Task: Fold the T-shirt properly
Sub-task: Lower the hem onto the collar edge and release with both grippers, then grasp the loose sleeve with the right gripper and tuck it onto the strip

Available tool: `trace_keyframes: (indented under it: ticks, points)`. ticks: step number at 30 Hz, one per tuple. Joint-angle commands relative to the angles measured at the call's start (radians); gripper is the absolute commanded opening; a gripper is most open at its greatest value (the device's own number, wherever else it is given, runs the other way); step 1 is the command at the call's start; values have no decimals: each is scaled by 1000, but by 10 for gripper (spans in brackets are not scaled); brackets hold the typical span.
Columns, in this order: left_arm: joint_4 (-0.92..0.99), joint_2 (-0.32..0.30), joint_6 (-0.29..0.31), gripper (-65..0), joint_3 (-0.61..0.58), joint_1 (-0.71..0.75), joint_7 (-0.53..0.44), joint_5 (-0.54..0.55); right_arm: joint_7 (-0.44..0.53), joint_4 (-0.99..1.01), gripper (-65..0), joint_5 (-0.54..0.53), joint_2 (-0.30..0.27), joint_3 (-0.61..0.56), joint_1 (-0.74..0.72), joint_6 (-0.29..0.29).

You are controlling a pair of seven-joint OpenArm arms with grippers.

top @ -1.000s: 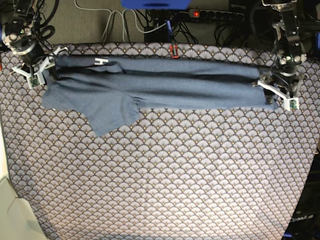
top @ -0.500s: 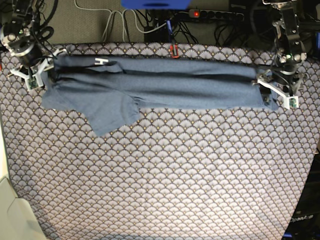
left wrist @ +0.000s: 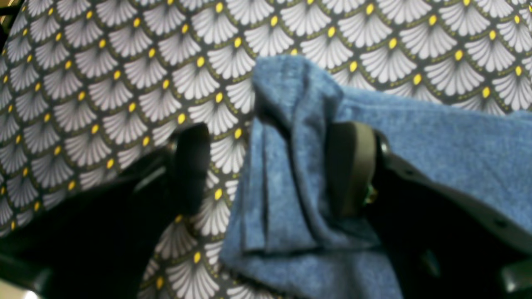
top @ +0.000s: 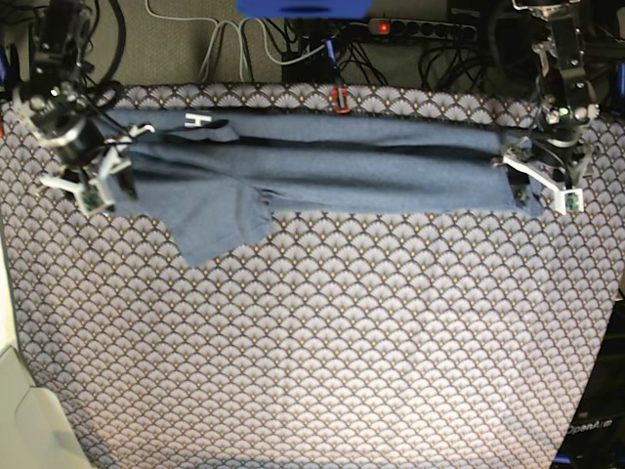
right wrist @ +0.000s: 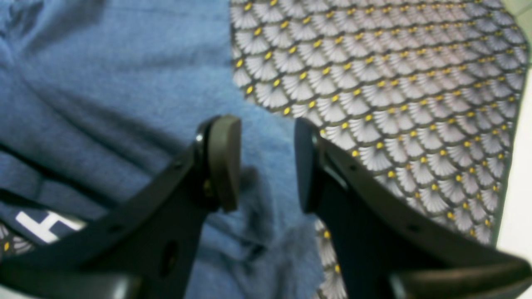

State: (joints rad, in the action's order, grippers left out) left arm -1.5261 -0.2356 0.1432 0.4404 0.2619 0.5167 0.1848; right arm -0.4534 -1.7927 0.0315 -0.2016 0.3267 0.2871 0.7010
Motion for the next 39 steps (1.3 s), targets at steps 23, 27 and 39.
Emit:
trace_keyframes:
  ticks: [23,27,39]
  points:
    - [25,-9,-3,-222,7,-8,-19,-1,-123,499,-324,-12,-5,-200,-520,-3]
    - [25,-9,-4,-222,7,-9,-19,-1,-117,555,-325,-12,-5,-226,-549,-3]
    - [25,-9,-6,-222,7,-34,-19,-1,-115,600,-329,-12,18,-228,-569,-3]
